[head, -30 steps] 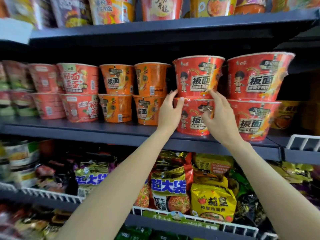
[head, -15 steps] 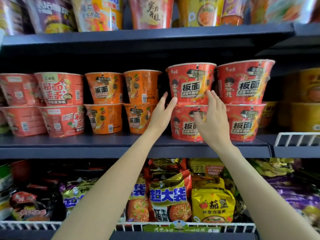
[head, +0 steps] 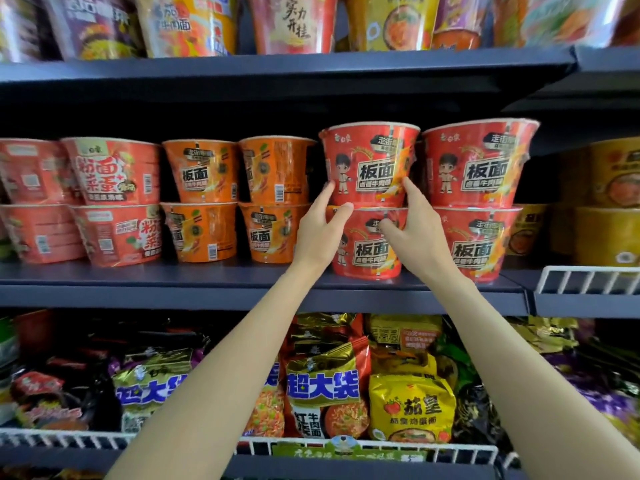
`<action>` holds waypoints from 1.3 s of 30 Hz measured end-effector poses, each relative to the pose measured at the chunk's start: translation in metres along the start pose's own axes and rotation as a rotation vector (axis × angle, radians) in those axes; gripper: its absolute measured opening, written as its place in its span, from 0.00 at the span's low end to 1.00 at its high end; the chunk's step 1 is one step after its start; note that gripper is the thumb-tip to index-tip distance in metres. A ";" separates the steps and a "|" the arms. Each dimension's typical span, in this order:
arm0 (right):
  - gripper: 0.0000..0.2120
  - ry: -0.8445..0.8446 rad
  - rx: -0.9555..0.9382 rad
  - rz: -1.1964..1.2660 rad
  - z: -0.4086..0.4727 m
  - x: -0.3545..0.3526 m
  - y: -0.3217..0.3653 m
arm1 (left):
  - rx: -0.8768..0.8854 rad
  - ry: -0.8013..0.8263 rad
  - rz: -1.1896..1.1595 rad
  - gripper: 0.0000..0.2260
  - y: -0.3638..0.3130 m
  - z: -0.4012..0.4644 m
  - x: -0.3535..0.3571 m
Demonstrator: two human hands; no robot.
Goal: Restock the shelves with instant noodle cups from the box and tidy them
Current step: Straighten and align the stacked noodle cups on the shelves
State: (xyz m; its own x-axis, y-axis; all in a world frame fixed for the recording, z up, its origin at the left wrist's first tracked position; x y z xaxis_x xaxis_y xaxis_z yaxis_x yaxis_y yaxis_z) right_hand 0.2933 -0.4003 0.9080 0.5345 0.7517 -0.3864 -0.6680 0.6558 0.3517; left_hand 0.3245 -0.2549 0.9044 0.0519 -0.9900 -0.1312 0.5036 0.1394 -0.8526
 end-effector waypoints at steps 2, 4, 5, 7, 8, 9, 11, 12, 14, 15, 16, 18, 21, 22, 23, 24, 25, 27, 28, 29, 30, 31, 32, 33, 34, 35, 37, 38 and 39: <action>0.34 0.004 -0.017 -0.048 -0.001 0.001 0.001 | 0.004 -0.002 0.010 0.23 -0.001 0.000 -0.002; 0.35 0.013 -0.035 -0.102 -0.003 0.003 0.002 | -0.006 0.012 0.008 0.23 -0.001 0.002 -0.003; 0.35 0.024 -0.039 -0.125 -0.003 0.003 0.002 | -0.008 0.023 0.005 0.23 -0.001 0.003 -0.004; 0.35 0.041 -0.035 -0.167 -0.004 0.005 0.003 | -0.004 0.050 -0.003 0.23 0.000 0.004 -0.006; 0.35 0.033 -0.028 -0.183 -0.004 0.006 0.005 | -0.001 0.070 -0.010 0.23 0.001 0.004 -0.008; 0.34 0.009 -0.029 -0.204 -0.004 0.007 0.009 | 0.009 0.093 -0.013 0.23 0.001 0.003 -0.011; 0.31 -0.074 -0.075 -0.287 -0.006 0.012 0.021 | 0.072 0.126 0.024 0.22 0.001 0.001 -0.026; 0.29 -0.120 -0.122 -0.339 -0.008 0.016 0.031 | 0.122 0.115 0.059 0.21 0.004 0.001 -0.039; 0.25 -0.186 -0.216 -0.387 -0.012 0.030 0.054 | 0.213 0.052 0.093 0.19 0.015 0.000 -0.077; 0.23 -0.191 -0.252 -0.386 -0.011 0.040 0.064 | 0.254 0.012 0.097 0.18 0.023 0.001 -0.100; 0.21 -0.169 -0.277 -0.374 -0.009 0.053 0.072 | 0.279 -0.031 0.106 0.17 0.033 0.004 -0.124; 0.20 -0.090 -0.253 -0.319 -0.002 0.084 0.078 | 0.256 -0.086 0.161 0.16 0.052 0.015 -0.167; 0.23 0.005 -0.067 -0.310 0.011 0.131 0.076 | 0.090 0.024 0.315 0.23 0.069 0.036 -0.198; 0.25 0.035 0.005 -0.340 0.015 0.144 0.072 | 0.027 0.111 0.364 0.27 0.072 0.041 -0.200; 0.28 0.062 0.073 -0.353 0.018 0.155 0.068 | -0.029 0.199 0.396 0.31 0.074 0.046 -0.199; 0.31 0.080 0.133 -0.342 0.022 0.164 0.066 | -0.076 0.268 0.420 0.34 0.074 0.051 -0.195; 0.35 0.091 0.182 -0.311 0.026 0.171 0.063 | -0.109 0.310 0.443 0.36 0.072 0.056 -0.190; 0.40 0.091 0.234 -0.224 0.033 0.181 0.061 | -0.140 0.339 0.472 0.37 0.067 0.064 -0.180; 0.41 0.080 0.241 -0.184 0.035 0.184 0.060 | -0.146 0.337 0.467 0.38 0.065 0.066 -0.176; 0.42 0.062 0.243 -0.151 0.036 0.185 0.060 | -0.147 0.330 0.452 0.38 0.064 0.068 -0.174; 0.42 0.044 0.237 -0.129 0.036 0.185 0.061 | -0.137 0.322 0.439 0.38 0.065 0.068 -0.172; 0.41 0.030 0.224 -0.116 0.033 0.184 0.061 | -0.116 0.312 0.435 0.38 0.066 0.067 -0.172; 0.41 0.020 0.203 -0.111 0.030 0.181 0.063 | -0.084 0.295 0.434 0.37 0.067 0.064 -0.174; 0.41 0.015 0.185 -0.105 0.027 0.178 0.064 | -0.048 0.273 0.425 0.36 0.069 0.061 -0.176; 0.41 0.016 0.172 -0.096 0.023 0.174 0.066 | -0.017 0.249 0.403 0.35 0.070 0.057 -0.179; 0.40 0.018 0.163 -0.084 0.019 0.170 0.067 | 0.012 0.226 0.378 0.34 0.071 0.051 -0.182; 0.40 0.020 0.165 -0.062 0.012 0.161 0.070 | 0.085 0.186 0.358 0.32 0.071 0.037 -0.186; 0.41 0.019 0.175 -0.050 0.010 0.157 0.071 | 0.124 0.159 0.368 0.31 0.070 0.029 -0.187; 0.41 0.015 0.190 -0.035 0.008 0.154 0.071 | 0.166 0.122 0.392 0.30 0.069 0.021 -0.188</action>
State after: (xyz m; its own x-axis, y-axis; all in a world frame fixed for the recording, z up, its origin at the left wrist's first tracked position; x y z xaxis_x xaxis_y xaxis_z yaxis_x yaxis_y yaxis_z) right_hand 0.3323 -0.2377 0.8799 0.5471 0.7281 -0.4129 -0.5390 0.6839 0.4917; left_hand 0.3677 -0.0601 0.8814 0.1698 -0.8517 -0.4958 0.5984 0.4888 -0.6347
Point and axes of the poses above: each hand's wrist, its own z-axis towards the middle knuckle, its own x-axis out of the palm, y = z × x, the point moved 2 cm from there along z, towards the middle knuckle, and after that the axes turned 12 degrees about -x, right-handed, at the moved point
